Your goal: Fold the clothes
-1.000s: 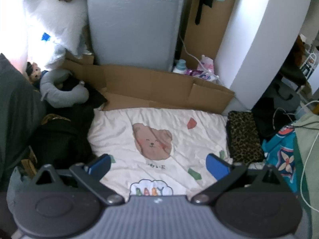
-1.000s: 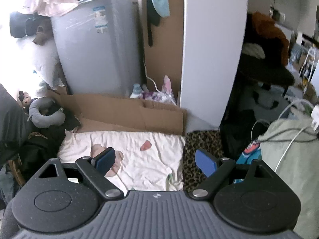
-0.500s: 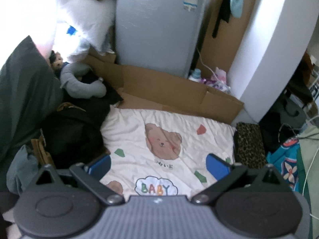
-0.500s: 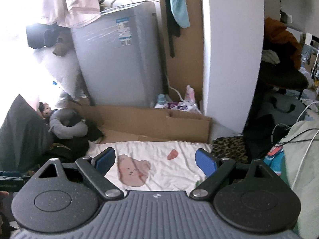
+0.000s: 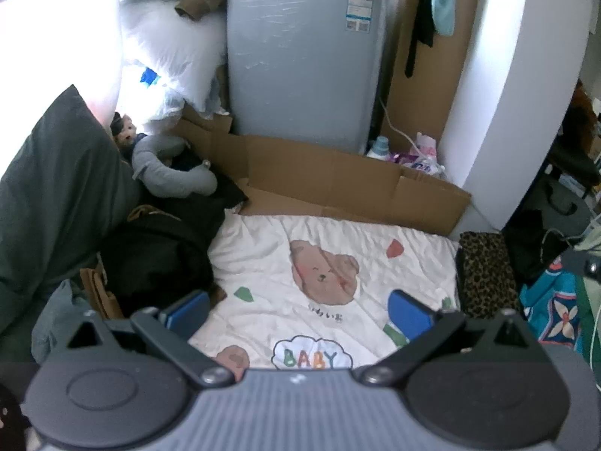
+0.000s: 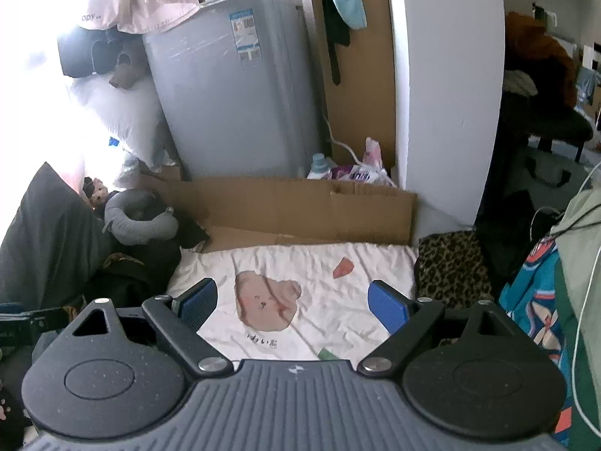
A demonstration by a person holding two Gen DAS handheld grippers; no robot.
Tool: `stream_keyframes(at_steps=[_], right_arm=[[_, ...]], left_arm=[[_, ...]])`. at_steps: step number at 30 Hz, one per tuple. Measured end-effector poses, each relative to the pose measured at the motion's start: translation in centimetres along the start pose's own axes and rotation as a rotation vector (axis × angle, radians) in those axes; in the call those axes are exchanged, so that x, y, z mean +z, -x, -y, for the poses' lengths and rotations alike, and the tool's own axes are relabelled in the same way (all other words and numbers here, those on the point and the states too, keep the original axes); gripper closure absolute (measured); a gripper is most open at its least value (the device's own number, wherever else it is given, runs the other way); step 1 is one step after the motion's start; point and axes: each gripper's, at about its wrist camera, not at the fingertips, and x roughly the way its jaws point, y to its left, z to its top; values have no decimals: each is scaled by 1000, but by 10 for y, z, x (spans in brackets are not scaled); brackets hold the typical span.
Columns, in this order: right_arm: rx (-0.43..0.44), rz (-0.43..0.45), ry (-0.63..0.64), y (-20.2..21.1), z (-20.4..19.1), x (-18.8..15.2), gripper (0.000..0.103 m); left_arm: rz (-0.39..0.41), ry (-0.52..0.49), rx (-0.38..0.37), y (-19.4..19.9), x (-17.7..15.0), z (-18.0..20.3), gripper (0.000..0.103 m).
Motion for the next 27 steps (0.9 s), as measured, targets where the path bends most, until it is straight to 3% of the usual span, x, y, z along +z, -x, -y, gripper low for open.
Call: stream_keyframes(at_steps=[10,17,27], right_arm=[[36,-44,30,-29,-6,-30,11],[5,-89,56,-49,-13,-47,11],[2,-141,89,-63,-15,-53,11]], left_arm=[[-29,49,32,-35,-21,7,0],[6,130,64,-42,-28,-4,0],[-71,116,54,-49,-40,4,0]])
